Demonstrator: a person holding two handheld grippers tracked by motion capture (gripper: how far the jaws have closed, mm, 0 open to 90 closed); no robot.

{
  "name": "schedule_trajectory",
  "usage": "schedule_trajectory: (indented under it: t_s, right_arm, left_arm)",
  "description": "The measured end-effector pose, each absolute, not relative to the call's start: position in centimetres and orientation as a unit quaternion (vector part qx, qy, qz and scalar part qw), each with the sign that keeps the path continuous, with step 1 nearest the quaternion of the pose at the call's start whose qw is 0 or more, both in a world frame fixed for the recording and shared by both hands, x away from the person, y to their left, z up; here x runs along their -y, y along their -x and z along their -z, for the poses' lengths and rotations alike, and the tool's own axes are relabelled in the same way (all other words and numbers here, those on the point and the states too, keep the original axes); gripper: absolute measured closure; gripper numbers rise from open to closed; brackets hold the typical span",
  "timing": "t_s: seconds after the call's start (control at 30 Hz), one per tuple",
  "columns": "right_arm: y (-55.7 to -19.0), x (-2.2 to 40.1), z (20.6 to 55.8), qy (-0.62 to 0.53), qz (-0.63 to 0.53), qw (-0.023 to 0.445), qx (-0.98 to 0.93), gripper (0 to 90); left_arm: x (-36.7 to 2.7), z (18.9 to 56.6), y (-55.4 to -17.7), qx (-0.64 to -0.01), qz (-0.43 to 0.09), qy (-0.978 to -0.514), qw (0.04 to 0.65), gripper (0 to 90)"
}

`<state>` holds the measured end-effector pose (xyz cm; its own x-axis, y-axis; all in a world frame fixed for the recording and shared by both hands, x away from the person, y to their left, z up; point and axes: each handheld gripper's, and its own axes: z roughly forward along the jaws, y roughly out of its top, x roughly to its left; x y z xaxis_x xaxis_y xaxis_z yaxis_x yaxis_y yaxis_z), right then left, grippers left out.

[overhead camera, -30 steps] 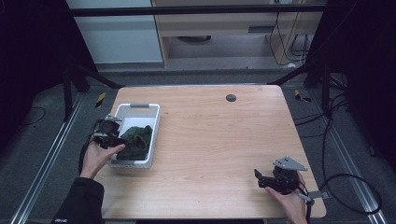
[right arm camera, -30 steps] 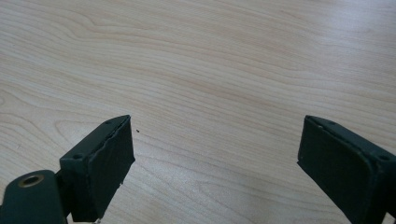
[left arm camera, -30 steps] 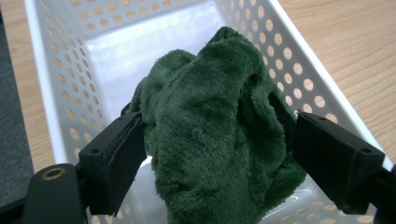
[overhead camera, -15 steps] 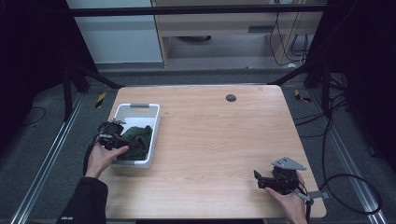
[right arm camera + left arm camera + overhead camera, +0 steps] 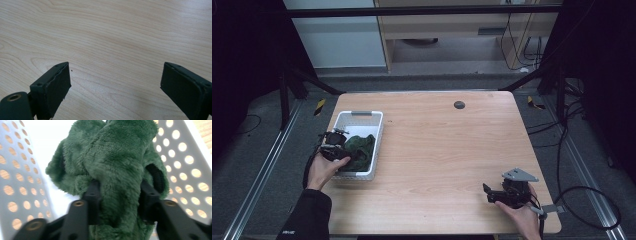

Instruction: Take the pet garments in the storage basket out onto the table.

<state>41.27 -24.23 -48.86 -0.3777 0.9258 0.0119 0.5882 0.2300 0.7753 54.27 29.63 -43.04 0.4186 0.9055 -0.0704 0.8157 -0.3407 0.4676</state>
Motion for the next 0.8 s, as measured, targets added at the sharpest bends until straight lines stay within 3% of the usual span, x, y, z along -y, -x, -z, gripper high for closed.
schedule_trajectory:
  t_s: [0.2, 0.8]
  right_arm:
    - [-41.3, 24.2, 49.0, -0.502, -0.356, 0.236, -0.753, 9.1]
    - [-41.3, 24.3, 48.9, -0.504, -0.359, 0.232, -0.750, 8.9]
  left_arm:
    - [-29.3, 42.9, -54.0, -0.523, -0.101, -0.817, 0.223, 73.1]
    - [-29.4, 38.1, -51.8, -0.502, -0.150, -0.799, 0.295, 75.4]
